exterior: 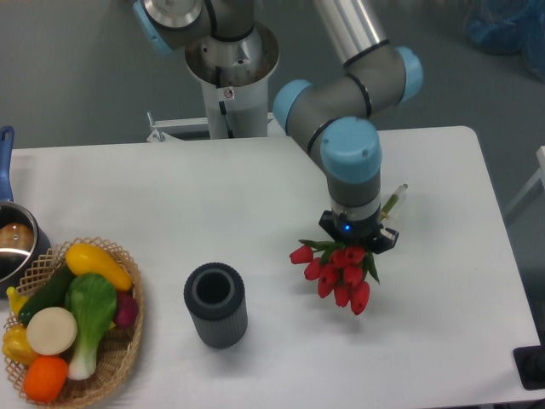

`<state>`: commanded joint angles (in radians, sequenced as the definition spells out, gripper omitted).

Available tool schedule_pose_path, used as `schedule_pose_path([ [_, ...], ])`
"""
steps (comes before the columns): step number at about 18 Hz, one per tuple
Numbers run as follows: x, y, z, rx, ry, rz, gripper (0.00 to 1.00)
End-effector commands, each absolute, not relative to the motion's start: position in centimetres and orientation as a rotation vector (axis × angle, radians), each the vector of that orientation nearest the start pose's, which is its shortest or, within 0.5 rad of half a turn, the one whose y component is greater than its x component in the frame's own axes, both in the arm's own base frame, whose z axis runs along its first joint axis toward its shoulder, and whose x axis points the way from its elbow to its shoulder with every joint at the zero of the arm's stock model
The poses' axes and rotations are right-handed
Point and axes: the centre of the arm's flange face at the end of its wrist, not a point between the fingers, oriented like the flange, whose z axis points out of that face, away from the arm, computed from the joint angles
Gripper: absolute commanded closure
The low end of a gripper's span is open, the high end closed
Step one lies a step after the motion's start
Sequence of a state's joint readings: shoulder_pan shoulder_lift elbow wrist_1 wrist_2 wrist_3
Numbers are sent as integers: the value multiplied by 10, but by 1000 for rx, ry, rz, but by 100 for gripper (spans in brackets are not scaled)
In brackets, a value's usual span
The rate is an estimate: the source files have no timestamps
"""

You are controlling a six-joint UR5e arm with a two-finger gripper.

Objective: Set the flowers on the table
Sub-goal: 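Carry the tulips toward the table center and lower them, then set the tulips down on the table surface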

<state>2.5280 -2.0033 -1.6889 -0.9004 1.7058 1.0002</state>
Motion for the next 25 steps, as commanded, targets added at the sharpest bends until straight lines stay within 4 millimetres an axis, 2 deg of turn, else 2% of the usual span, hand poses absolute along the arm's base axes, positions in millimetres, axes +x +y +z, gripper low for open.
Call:
schedule_pose_path([
  [5,-441,460,239,-3191,61,245,72],
  [14,-439,462,234,-3193,72,232,69],
  [16,-440,462,234,-3193,81,234,61],
  [17,-441,462,237,-3188,83,243,49],
  [18,-444,464,243,-3179,84,261,30],
  [19,-447,467,248,-3172,82,278,16],
  [20,-449,468,249,-3170,82,282,7],
  [21,-449,468,249,-3169,79,287,2],
  [23,-448,467,249,-3169,79,284,0],
  [25,-450,463,264,-3149,62,312,0],
])
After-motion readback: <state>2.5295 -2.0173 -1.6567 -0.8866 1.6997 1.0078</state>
